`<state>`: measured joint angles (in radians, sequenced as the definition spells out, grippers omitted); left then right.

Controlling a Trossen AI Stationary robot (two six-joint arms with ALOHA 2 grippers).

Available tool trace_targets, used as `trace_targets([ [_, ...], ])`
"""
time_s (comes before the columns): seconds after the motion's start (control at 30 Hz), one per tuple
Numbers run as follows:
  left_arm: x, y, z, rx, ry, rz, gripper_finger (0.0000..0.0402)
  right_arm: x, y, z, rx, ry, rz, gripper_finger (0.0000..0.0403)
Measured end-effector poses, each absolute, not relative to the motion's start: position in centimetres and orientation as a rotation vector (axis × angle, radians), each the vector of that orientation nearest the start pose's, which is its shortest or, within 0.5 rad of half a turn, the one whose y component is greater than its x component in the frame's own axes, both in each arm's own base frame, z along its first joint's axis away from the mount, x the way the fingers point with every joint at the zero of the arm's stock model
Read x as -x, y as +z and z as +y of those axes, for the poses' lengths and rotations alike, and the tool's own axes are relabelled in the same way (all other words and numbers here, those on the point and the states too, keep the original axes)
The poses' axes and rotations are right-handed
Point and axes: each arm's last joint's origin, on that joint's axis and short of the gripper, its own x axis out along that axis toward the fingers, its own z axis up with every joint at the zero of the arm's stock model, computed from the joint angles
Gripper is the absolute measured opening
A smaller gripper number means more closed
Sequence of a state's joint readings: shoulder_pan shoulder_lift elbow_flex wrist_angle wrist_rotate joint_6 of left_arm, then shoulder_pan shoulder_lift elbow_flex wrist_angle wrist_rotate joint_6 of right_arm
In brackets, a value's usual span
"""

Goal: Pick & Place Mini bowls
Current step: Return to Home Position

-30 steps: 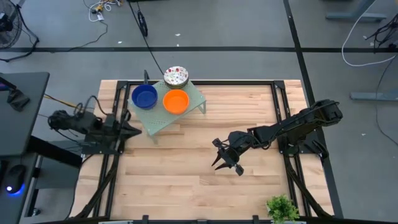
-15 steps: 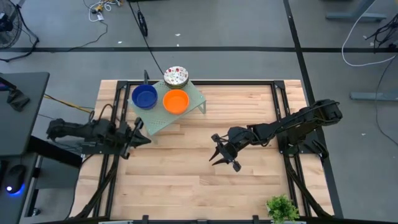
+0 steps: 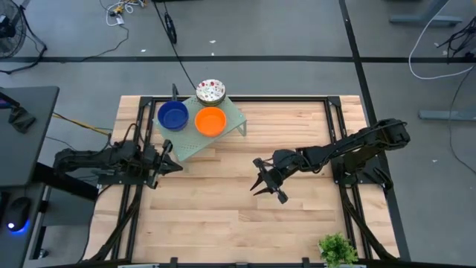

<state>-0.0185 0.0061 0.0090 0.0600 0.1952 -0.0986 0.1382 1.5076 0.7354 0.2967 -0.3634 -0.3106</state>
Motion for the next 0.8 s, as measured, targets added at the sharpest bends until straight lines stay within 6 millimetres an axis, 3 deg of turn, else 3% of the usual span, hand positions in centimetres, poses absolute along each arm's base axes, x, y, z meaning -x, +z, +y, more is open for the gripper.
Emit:
trace_targets([
  [0.2,-9.7,17.3,-0.7,0.168,-0.22,-0.053,0.0011,-27.6,20.5,2.5,0.127,0.567,0.311,0.0046],
  [0.33,-9.7,17.3,-0.7,0.165,-0.22,-0.054,0.0013,-24.4,21.6,0.9,0.072,0.498,0.186,0.0009],
  [0.47,-9.7,17.3,-0.7,0.165,-0.221,-0.056,0.0012,-20.6,22.7,-0.1,0.056,0.434,0.045,0.0009],
  [0.63,-9.7,17.3,-0.7,0.165,-0.221,-0.057,0.0014,-16.3,22.3,-1.1,0.043,0.356,-0.11,0.0011],
  [0.8,-9.7,17.3,-0.7,0.165,-0.221,-0.057,0.0012,-13.6,21.0,-1.6,0.023,0.303,-0.2,0.0003],
])
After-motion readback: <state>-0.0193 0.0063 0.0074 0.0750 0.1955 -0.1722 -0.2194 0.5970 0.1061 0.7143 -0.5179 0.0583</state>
